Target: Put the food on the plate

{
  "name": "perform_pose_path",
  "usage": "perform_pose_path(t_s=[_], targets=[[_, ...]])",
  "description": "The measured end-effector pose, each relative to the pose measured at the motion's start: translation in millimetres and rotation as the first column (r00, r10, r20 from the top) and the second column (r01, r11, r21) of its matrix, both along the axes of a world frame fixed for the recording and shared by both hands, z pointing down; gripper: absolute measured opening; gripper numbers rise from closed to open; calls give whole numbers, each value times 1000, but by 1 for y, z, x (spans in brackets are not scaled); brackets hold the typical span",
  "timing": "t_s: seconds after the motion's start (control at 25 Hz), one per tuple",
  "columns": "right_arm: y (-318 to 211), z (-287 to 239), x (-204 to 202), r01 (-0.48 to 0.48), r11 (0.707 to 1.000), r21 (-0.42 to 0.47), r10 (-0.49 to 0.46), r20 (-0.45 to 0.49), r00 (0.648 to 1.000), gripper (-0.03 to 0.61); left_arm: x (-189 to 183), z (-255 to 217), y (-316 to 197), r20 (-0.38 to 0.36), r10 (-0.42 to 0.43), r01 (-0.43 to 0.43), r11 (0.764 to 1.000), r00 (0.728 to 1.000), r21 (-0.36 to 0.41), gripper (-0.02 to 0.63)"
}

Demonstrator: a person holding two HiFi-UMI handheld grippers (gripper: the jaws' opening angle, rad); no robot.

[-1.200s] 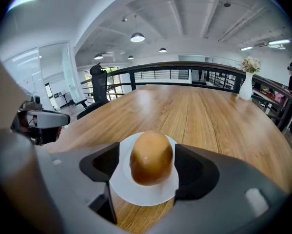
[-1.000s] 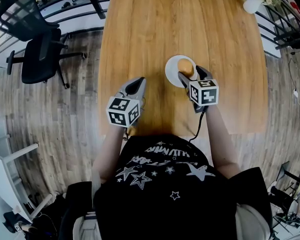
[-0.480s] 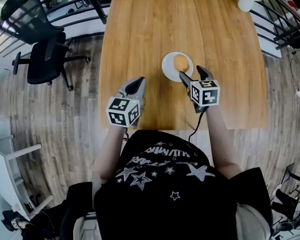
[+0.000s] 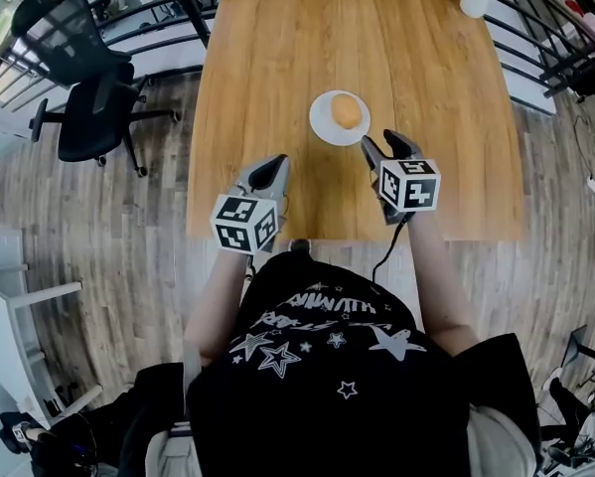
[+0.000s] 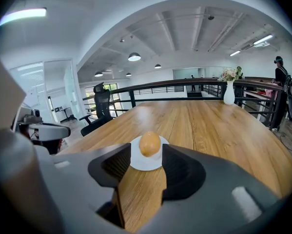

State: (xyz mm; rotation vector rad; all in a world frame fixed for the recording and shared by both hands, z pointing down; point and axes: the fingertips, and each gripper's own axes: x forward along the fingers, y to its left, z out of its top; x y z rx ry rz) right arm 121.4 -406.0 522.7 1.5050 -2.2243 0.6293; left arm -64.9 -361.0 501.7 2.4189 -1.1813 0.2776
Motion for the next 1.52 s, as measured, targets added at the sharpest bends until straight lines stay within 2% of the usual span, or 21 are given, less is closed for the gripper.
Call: perform_pose_path(t_s=[0.36,0.64,0.76,1.16,1.52], targets=[[47,-9,20,-24,1000,10,23,55,998,121,17,-9,47,5,-10,10,1000,1000,12,2],[87,-11,32,-31,998,51,28,61,998,5,25,-5,89,13,-19,19,1000,1000,13,2],[106,-14,30,5,996,84,-8,36,999,3,29,-3,105,11,-26,26,1000,1000,12,2],[167,-34,39,44,992,117,-51,64,997,2,52,-7,166,19,-12,12,1000,1000,22,2],[243,-33,50,108,988,111,-119,95,988,2,62,-8,239,27,-49,48,998,998,36,2]])
